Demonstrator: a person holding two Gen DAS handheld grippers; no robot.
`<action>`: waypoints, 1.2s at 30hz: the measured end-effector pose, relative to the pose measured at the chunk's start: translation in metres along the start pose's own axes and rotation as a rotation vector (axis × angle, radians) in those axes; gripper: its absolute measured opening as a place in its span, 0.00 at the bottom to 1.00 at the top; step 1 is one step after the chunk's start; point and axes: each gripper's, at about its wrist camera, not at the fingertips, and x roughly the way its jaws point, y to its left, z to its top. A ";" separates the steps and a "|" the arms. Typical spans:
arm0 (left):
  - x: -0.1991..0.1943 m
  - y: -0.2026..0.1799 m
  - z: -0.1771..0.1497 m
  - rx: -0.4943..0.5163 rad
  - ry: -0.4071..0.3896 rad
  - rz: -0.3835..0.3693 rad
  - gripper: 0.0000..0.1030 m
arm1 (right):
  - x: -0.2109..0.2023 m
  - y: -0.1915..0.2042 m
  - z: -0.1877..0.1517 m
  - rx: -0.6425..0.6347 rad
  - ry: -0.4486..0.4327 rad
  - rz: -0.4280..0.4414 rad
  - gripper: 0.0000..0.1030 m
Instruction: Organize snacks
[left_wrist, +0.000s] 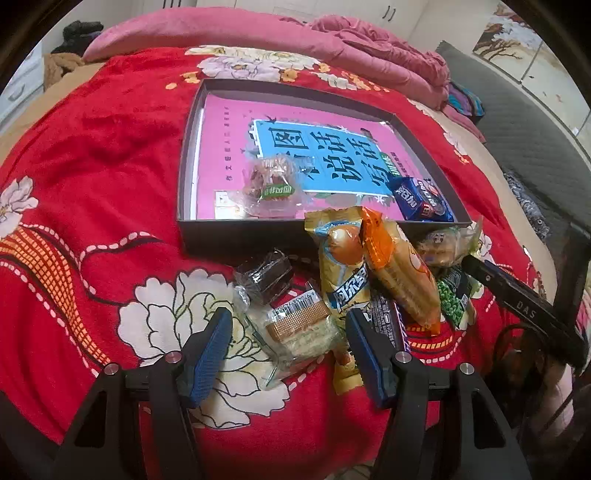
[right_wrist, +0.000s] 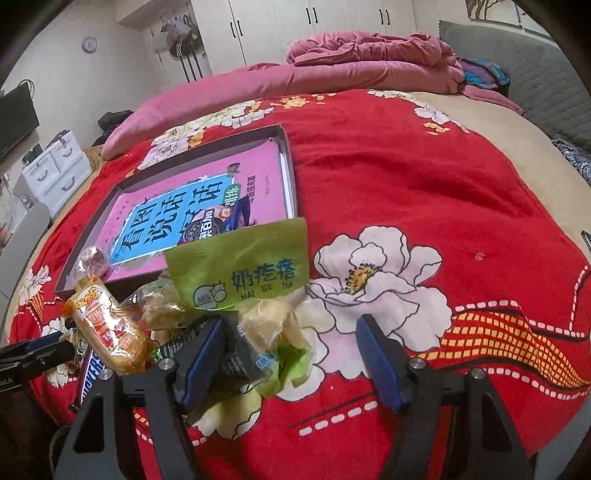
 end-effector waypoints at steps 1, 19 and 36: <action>0.001 0.000 0.000 -0.002 0.002 -0.002 0.64 | 0.001 -0.001 0.000 0.000 -0.001 -0.004 0.64; 0.006 0.006 -0.002 -0.059 0.043 -0.032 0.63 | 0.013 0.005 -0.001 -0.080 0.018 -0.076 0.50; 0.014 -0.001 -0.005 -0.015 0.068 -0.009 0.45 | 0.009 0.003 -0.003 -0.068 0.003 -0.080 0.38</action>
